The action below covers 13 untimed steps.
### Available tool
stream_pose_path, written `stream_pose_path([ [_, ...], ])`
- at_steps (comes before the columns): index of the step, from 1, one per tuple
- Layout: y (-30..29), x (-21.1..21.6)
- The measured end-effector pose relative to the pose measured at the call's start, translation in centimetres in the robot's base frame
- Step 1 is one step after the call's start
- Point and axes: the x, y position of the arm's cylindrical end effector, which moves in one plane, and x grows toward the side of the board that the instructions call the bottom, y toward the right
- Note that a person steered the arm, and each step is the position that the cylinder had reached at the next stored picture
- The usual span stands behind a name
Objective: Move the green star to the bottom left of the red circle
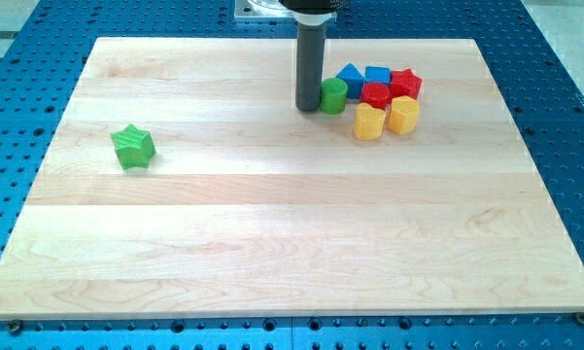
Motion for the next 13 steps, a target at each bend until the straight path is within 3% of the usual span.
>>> stream_pose_path([
  [2, 0.0, 0.0],
  [3, -4.5, 0.0],
  [6, -30.4, 0.3],
  [7, -32.0, 6.7],
  [8, -30.5, 9.5],
  [10, -19.7, 7.1],
  [12, -17.9, 7.0],
  [13, -9.1, 6.0],
])
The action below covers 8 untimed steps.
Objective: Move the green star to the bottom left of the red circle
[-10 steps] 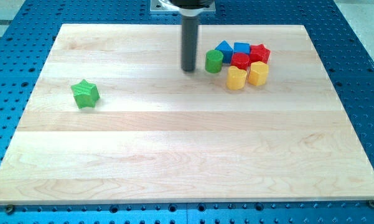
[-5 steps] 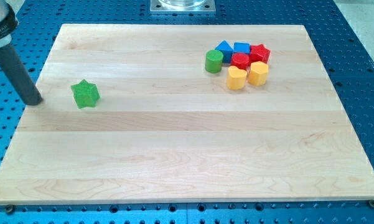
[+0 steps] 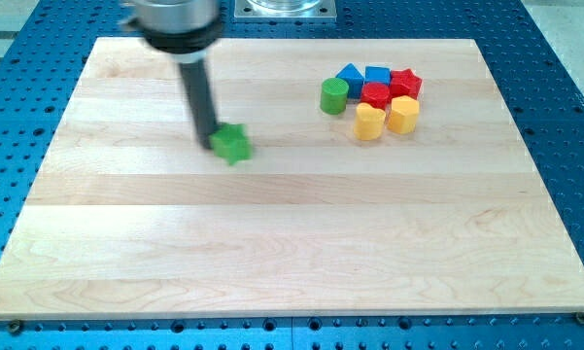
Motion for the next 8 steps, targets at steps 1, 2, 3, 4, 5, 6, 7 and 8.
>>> stream_pose_path([
  [1, 6.8, -0.7],
  [2, 5.9, -0.7],
  [3, 1.7, -0.2],
  [4, -3.7, 1.2],
  [5, -2.8, 8.3],
  [6, 4.4, 9.0],
  [7, 6.6, 6.9],
  [8, 6.3, 6.9],
])
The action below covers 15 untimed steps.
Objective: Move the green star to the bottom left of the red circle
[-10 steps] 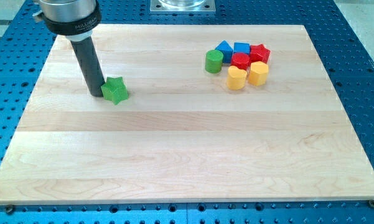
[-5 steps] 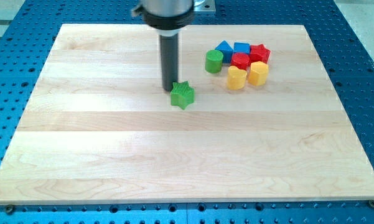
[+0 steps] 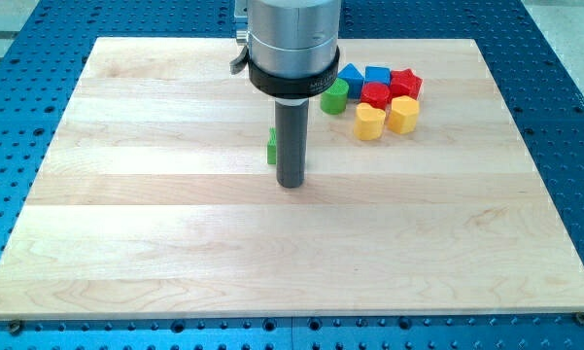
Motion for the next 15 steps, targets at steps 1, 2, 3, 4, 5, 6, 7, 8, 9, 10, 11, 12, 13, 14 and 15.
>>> stream_pose_path([
  [1, -3.7, 0.1],
  [2, -5.8, 0.3],
  [3, -0.1, -2.6],
  [4, 5.4, -4.7],
  [5, 5.4, -4.7],
  [6, 5.1, -4.6],
  [7, 2.8, -1.5],
  [8, -3.1, 0.5],
  [9, -4.0, -1.7],
  [10, -0.5, -4.3],
  [11, -0.1, -4.5],
  [12, 0.9, -6.0],
  [13, 0.7, -6.2],
  [14, 0.9, -6.3],
  [15, 1.9, -7.4],
])
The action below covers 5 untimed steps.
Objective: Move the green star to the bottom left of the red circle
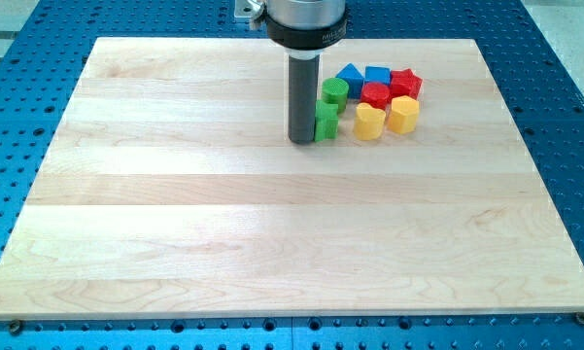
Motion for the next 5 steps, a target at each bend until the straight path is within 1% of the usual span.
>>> stream_pose_path([
  [1, 0.0, -0.1],
  [2, 0.0, -1.7],
  [3, 0.3, -1.7],
  [4, 3.3, -1.7],
  [5, 3.7, -1.7],
])
